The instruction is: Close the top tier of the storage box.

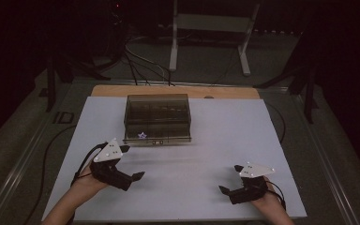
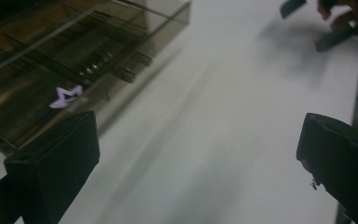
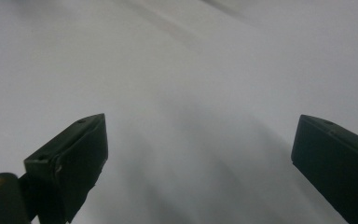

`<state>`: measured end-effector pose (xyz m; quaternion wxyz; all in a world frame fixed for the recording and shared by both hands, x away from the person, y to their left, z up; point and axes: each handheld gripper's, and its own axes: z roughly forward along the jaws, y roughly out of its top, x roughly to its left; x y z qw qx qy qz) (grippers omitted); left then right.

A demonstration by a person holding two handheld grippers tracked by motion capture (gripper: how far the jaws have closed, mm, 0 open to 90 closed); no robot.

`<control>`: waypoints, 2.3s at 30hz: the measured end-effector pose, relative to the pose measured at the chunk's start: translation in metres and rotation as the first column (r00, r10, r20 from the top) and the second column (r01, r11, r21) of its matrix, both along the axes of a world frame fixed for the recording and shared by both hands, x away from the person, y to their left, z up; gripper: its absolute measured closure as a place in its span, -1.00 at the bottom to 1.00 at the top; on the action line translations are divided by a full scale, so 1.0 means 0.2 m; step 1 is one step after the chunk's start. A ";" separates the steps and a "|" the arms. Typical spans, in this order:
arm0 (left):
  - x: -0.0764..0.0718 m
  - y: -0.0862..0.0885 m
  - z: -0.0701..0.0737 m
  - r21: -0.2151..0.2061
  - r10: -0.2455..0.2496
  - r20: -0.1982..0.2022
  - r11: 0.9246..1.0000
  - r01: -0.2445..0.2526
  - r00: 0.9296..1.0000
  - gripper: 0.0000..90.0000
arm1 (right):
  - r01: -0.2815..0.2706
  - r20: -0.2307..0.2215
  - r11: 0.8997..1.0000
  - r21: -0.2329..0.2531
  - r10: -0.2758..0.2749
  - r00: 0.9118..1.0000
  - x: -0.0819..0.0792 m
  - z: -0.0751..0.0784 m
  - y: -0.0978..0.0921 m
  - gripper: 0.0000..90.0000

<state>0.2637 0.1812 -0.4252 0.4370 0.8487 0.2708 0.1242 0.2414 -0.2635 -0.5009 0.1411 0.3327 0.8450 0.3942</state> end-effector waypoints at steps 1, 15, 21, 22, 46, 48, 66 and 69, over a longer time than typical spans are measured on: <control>0.00 0.00 0.00 0.000 0.000 0.000 1.000 0.000 1.000 -0.99 | 0.000 0.000 1.000 0.000 0.000 1.000 0.00 0.00 0.00 -0.91; 0.05 -0.05 -0.06 0.002 0.170 0.038 0.985 -0.170 0.985 -0.99 | -0.001 -0.001 1.000 -0.004 0.001 1.000 0.00 0.00 0.00 -0.91; 0.06 -0.08 -0.10 0.022 0.179 0.026 0.984 -0.180 0.984 -0.99 | -0.003 0.001 1.000 -0.008 0.003 1.000 0.00 0.00 0.00 -0.91; 0.06 -0.09 -0.11 0.030 0.188 0.034 0.981 -0.189 0.982 -0.99 | -0.002 0.001 1.000 -0.008 0.002 1.000 0.00 0.00 0.00 -0.91; 0.08 -0.15 -0.21 0.097 0.188 0.023 0.977 -0.189 0.982 -0.56 | -0.011 -0.005 1.000 -0.012 0.011 1.000 0.00 0.00 0.00 -0.91; 0.08 -0.16 -0.21 0.109 0.189 0.031 0.975 -0.191 0.981 -0.43 | -0.012 -0.003 1.000 -0.012 0.012 1.000 0.00 0.00 0.01 -0.91; 0.11 -0.16 -0.20 0.142 0.180 0.104 0.971 -0.194 0.978 0.62 | -0.016 -0.007 1.000 -0.013 0.016 1.000 0.00 0.00 0.01 -0.91; 0.12 -0.17 -0.19 0.145 0.179 0.113 0.970 -0.194 0.977 0.70 | -0.016 -0.005 1.000 -0.010 0.016 1.000 0.00 0.00 0.01 -0.91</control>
